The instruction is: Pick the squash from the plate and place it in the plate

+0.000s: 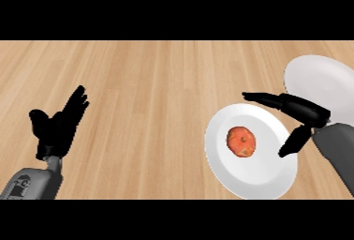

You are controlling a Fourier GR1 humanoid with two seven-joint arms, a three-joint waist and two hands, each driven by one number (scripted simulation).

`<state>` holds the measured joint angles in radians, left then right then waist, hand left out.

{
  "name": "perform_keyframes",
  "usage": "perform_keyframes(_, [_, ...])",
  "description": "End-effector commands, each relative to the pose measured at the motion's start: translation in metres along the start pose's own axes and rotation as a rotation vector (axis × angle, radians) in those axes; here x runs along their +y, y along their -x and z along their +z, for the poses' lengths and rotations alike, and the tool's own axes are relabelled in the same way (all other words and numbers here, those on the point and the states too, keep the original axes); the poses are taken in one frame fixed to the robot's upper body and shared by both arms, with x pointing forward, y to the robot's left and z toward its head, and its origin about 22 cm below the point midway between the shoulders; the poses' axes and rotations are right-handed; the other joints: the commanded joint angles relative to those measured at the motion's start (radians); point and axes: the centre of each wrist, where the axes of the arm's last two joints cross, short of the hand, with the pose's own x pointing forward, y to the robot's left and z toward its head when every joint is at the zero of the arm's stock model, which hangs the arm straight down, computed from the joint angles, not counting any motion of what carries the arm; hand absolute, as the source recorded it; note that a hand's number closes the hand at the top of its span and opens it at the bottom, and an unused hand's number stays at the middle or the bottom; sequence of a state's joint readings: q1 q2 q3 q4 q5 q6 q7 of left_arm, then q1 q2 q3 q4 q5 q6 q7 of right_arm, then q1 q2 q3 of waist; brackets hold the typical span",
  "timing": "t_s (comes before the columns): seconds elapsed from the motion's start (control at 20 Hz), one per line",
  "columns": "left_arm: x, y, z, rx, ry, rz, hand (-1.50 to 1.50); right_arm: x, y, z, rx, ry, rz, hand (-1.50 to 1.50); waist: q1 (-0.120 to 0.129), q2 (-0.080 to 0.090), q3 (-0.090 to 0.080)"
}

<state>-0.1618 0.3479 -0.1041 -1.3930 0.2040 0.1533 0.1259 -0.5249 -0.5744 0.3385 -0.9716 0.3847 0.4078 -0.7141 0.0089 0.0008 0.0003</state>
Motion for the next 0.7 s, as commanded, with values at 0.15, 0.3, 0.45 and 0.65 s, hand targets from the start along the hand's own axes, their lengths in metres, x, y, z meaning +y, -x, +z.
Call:
perform_keyframes(0.15, [0.002,0.004,-0.004,0.014,-0.004,0.009,0.0,0.018,0.002,-0.005,0.048,-0.105,0.111,-1.5,-0.006,0.0,0.0])
perform_keyframes(0.3, [0.009,0.017,0.002,0.011,-0.005,0.002,0.0,0.0,-0.021,-0.03,0.064,-0.161,0.151,-1.5,-0.006,-0.001,-0.001])
perform_keyframes(0.45, [0.001,-0.005,-0.008,-0.004,-0.009,0.005,0.0,0.013,-0.023,-0.045,0.081,-0.199,0.151,-1.5,-0.007,-0.001,0.0])
perform_keyframes(0.65, [0.03,-0.007,-0.003,-0.008,-0.018,-0.011,0.0,0.014,-0.022,-0.065,0.095,-0.231,0.147,-1.5,0.003,0.001,0.0])
